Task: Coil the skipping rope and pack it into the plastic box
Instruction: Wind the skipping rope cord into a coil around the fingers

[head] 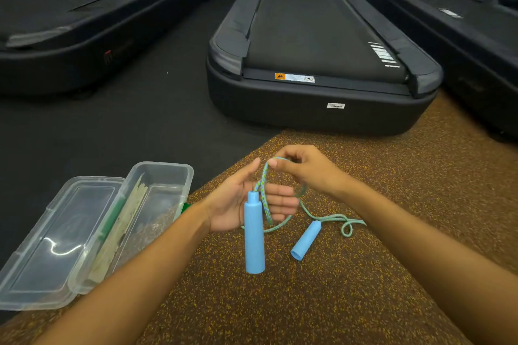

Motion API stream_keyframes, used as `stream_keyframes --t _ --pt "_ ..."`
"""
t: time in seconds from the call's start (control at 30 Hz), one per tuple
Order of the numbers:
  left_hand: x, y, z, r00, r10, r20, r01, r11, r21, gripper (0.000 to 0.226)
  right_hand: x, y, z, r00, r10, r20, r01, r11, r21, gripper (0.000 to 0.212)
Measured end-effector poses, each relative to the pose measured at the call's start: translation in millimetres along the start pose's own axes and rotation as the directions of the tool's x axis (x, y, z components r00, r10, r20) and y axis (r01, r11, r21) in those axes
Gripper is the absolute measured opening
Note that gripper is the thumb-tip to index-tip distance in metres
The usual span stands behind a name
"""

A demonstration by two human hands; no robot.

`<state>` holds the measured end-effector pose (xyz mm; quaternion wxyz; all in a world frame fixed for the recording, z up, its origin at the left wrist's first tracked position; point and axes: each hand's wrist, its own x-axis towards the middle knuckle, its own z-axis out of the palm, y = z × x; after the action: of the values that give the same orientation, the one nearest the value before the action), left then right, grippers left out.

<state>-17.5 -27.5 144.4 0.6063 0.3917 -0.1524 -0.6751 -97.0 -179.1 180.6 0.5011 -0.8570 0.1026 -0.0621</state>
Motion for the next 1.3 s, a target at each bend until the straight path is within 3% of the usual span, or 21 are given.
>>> stream_keyframes --t 0.13,0.33,0.57,0.8,0.93,1.0,1.07,1.13,1.3 --pt "1 1 0 0.997 0.064 -0.032 -0.066 0.997 -0.039 0.073 -4 14 6 0.995 0.100 0.003 -0.099 0.985 0.144 0.017" --pt "1 3 0 0.963 0.202 -0.177 -0.213 0.976 -0.050 0.042 -12 29 22 0.973 0.219 0.072 -0.229 0.957 0.181 0.023" --pt "-7 13 -13 0.905 0.308 -0.294 -0.341 0.938 -0.068 0.041 -19 39 38 0.948 0.193 0.252 -0.241 0.955 0.173 0.023" --pt "-11 21 -27 0.835 0.417 -0.360 -0.485 0.866 -0.122 0.039 -26 36 51 0.925 0.218 0.310 -0.220 0.975 -0.031 0.020" --pt "-11 23 -30 0.817 0.438 -0.374 -0.506 0.857 -0.102 0.036 -33 16 58 0.882 0.225 0.413 -0.122 0.957 -0.261 0.027" --pt "-11 22 -32 0.825 0.424 -0.374 -0.487 0.869 -0.090 0.036 -35 -2 56 0.886 0.194 0.421 0.028 0.884 -0.466 0.027" --pt "-12 21 -33 0.841 0.399 -0.365 -0.454 0.888 -0.077 0.036 -37 -19 50 0.911 0.125 0.393 0.178 0.740 -0.648 0.027" --pt "-12 20 -33 0.857 0.376 -0.352 -0.422 0.904 -0.063 0.038 -36 -31 42 0.924 0.063 0.376 0.242 0.666 -0.705 0.028" --pt "-11 21 -31 0.870 0.369 -0.328 -0.435 0.887 -0.157 0.042 -32 -38 32 0.903 0.093 0.420 0.275 0.626 -0.730 0.032"
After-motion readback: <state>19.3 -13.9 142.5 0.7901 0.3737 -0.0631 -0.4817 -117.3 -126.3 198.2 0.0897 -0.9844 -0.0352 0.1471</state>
